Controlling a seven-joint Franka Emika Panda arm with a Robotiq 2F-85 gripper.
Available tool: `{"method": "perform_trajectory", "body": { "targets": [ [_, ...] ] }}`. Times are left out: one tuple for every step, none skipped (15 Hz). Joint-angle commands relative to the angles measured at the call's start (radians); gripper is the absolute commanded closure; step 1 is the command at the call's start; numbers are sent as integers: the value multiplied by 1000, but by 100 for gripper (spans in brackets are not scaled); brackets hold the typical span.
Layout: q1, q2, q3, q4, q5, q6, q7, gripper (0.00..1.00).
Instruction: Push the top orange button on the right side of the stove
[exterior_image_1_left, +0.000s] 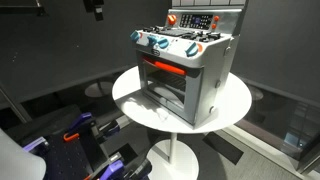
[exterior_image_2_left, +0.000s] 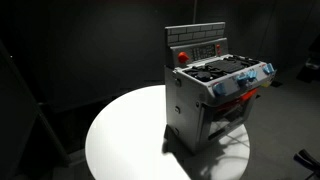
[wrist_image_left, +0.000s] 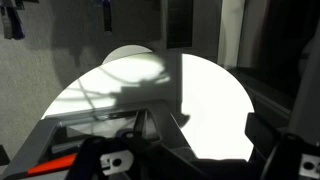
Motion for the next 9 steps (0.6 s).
{"method": "perform_trajectory", "body": {
  "targets": [
    [-4,0,3,2,2,-4,-2,0],
    [-4,0,3,2,2,-4,-2,0],
    [-4,0,3,2,2,-4,-2,0],
    [-4,0,3,2,2,-4,-2,0],
    [-21,8,10,10,-20,12,5,0],
    [-28,13,9,18,-29,20,5,0],
    [-42,22,11,31,-45,33,8,0],
    [-54,32,9,43,-61,49,8,0],
    [-71,43,9,57,-81,68,11,0]
  ]
}}
